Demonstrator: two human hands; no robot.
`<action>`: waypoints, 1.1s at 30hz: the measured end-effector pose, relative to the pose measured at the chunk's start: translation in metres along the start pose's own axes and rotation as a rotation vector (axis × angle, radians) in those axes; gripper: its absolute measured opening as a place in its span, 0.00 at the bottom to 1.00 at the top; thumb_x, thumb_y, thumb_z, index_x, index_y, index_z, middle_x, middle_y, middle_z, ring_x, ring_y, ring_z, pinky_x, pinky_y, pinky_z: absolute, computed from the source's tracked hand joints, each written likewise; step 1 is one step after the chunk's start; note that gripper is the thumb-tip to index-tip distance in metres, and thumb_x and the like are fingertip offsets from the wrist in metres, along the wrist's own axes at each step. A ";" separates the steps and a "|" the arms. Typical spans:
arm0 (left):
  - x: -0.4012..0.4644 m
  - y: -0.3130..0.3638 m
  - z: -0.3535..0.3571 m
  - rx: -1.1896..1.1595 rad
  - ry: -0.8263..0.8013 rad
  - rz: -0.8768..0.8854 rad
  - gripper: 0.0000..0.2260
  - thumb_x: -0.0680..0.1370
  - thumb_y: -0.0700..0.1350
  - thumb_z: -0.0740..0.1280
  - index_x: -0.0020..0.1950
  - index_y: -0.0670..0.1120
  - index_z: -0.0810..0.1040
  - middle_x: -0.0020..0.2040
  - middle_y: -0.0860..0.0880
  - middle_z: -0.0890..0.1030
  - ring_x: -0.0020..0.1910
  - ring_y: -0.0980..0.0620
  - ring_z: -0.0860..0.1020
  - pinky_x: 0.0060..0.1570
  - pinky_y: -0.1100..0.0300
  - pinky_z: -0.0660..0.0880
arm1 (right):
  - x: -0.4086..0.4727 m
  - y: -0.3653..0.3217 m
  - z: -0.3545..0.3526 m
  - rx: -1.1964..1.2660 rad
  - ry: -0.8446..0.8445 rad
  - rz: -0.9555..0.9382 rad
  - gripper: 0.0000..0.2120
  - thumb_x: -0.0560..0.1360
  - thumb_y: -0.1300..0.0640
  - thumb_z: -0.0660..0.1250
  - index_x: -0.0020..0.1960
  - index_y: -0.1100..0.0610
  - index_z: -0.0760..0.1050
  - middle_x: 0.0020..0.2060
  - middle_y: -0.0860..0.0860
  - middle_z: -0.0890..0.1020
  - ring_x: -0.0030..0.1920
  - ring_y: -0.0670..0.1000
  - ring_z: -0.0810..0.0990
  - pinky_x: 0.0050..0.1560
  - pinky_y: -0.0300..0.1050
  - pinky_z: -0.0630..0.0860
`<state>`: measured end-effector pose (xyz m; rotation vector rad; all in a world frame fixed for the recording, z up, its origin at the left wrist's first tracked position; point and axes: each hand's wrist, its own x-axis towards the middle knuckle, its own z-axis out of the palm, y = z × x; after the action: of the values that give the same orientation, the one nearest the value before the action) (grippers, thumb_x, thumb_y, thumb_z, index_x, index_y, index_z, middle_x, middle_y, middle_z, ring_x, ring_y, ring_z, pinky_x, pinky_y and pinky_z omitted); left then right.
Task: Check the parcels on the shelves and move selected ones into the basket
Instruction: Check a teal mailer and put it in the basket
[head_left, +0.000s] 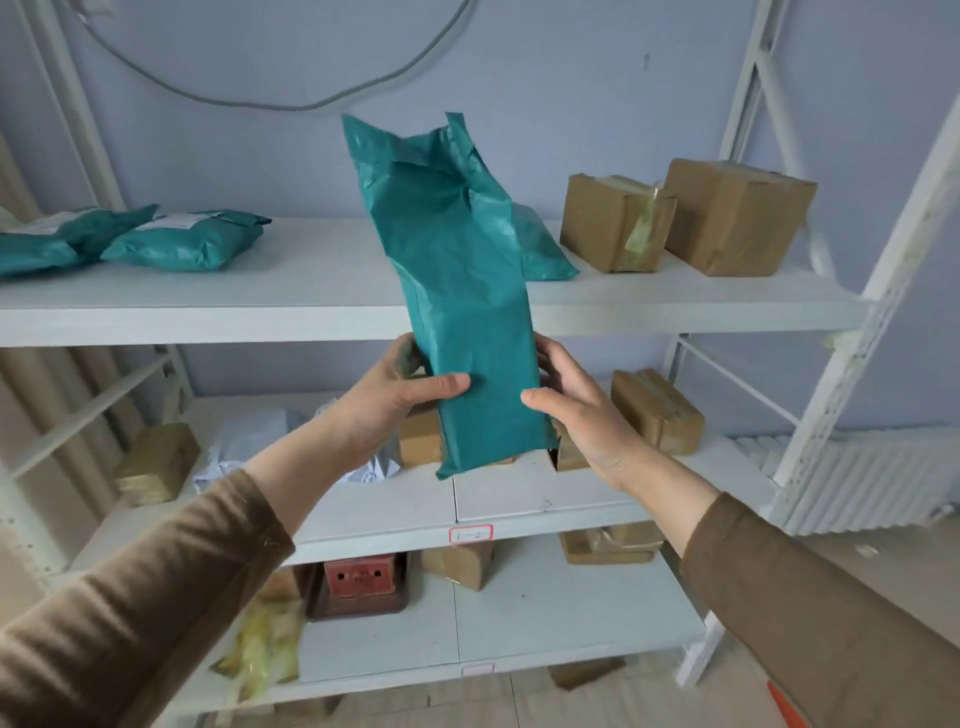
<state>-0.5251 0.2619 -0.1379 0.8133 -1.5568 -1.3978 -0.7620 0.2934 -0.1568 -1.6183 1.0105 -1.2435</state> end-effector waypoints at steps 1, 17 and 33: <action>-0.004 -0.003 0.003 0.063 0.034 0.036 0.33 0.70 0.41 0.79 0.72 0.46 0.70 0.67 0.48 0.80 0.65 0.48 0.81 0.66 0.49 0.79 | -0.004 0.001 0.000 0.004 0.005 0.039 0.26 0.81 0.66 0.60 0.77 0.54 0.67 0.73 0.51 0.76 0.72 0.49 0.76 0.67 0.45 0.77; -0.022 -0.052 -0.014 1.604 0.202 1.323 0.23 0.79 0.40 0.73 0.73 0.48 0.71 0.69 0.40 0.80 0.72 0.39 0.72 0.77 0.40 0.63 | -0.041 -0.013 -0.031 0.383 -0.234 0.475 0.28 0.78 0.36 0.58 0.66 0.53 0.81 0.66 0.58 0.82 0.65 0.58 0.82 0.69 0.57 0.76; 0.000 -0.048 0.006 1.453 -0.040 0.500 0.53 0.68 0.76 0.68 0.85 0.53 0.53 0.78 0.47 0.69 0.79 0.44 0.64 0.81 0.43 0.50 | 0.015 -0.043 -0.024 -1.239 -0.577 0.077 0.38 0.74 0.52 0.76 0.79 0.41 0.63 0.68 0.45 0.71 0.63 0.46 0.71 0.53 0.43 0.65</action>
<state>-0.5346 0.2570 -0.1854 1.0227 -2.4978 0.2762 -0.7783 0.2901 -0.1086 -2.5640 1.5172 0.0991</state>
